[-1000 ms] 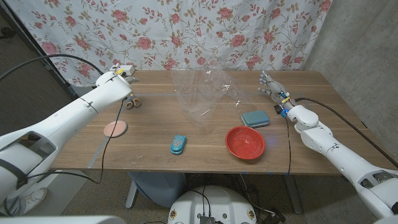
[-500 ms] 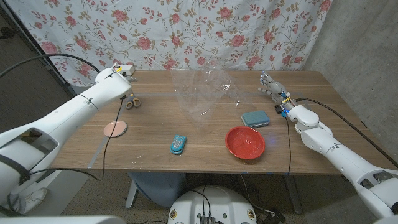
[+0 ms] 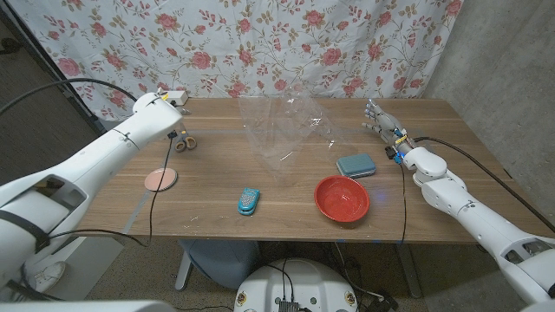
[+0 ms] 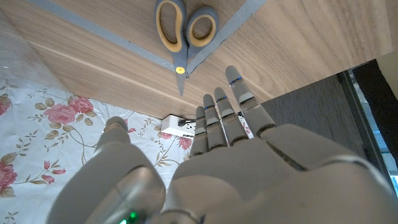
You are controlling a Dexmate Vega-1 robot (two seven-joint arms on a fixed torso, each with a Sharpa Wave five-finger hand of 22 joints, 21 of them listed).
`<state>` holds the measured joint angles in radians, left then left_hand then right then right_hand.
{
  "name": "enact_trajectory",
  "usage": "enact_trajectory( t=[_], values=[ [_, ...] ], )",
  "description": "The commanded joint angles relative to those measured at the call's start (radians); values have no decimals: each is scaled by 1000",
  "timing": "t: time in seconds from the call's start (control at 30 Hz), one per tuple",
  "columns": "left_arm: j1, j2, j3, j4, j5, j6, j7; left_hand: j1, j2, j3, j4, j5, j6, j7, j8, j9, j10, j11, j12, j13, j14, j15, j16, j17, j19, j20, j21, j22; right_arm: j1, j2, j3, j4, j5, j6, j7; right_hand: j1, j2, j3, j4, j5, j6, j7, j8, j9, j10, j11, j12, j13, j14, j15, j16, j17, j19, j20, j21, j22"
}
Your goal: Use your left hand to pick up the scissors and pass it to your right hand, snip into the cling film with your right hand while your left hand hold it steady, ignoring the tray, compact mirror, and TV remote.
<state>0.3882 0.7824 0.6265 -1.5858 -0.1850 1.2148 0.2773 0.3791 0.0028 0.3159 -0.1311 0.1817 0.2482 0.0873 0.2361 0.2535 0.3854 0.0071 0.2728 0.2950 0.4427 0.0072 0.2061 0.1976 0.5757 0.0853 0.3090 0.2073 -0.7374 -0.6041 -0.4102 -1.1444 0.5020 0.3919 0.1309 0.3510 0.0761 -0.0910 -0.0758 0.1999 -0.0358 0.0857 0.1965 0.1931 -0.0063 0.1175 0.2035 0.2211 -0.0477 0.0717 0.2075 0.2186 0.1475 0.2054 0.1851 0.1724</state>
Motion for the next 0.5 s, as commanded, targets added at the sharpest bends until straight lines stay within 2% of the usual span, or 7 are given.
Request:
enact_trajectory(
  t=[0.03, 0.33, 0.5],
  values=[
    [-38, -19, 16, 66, -25, 2, -12, 10, 0, 2, -3, 6, -2, -1, -2, 6, -8, 1, -1, 4, 1, -7, -1, 6, 15, 1, 7, 2, -6, 0, 2, -5, 2, -2, -8, 8, 9, 1, -4, -1, -5, -1, 5, 3, -3, 1, 4, 5, -7, 1, 4, 2, -3, 5, 5, 1],
    [-73, -27, 59, 109, -19, 15, -23, 9, 0, 1, -1, 6, 2, 7, 1, 8, -2, 9, 0, 6, 15, -6, 6, 7, 37, -4, 17, 4, -13, 1, 2, -9, -2, -3, -19, 8, 8, 1, -5, -1, -5, -2, 5, 3, -3, 1, 5, 4, -7, 1, 4, 1, -3, 5, 5, 1],
    [-94, -35, 85, 135, -9, 35, -27, 11, 1, 2, -2, 6, 3, 9, 2, 9, -2, 12, 0, 7, 14, -4, 6, 7, 23, -3, 12, 5, -16, 3, 4, -12, 1, -11, -27, 8, 8, 1, -5, -1, -5, -1, 5, 3, -3, 2, 5, 4, -8, 0, 4, 1, -3, 5, 5, 1]
  ],
)
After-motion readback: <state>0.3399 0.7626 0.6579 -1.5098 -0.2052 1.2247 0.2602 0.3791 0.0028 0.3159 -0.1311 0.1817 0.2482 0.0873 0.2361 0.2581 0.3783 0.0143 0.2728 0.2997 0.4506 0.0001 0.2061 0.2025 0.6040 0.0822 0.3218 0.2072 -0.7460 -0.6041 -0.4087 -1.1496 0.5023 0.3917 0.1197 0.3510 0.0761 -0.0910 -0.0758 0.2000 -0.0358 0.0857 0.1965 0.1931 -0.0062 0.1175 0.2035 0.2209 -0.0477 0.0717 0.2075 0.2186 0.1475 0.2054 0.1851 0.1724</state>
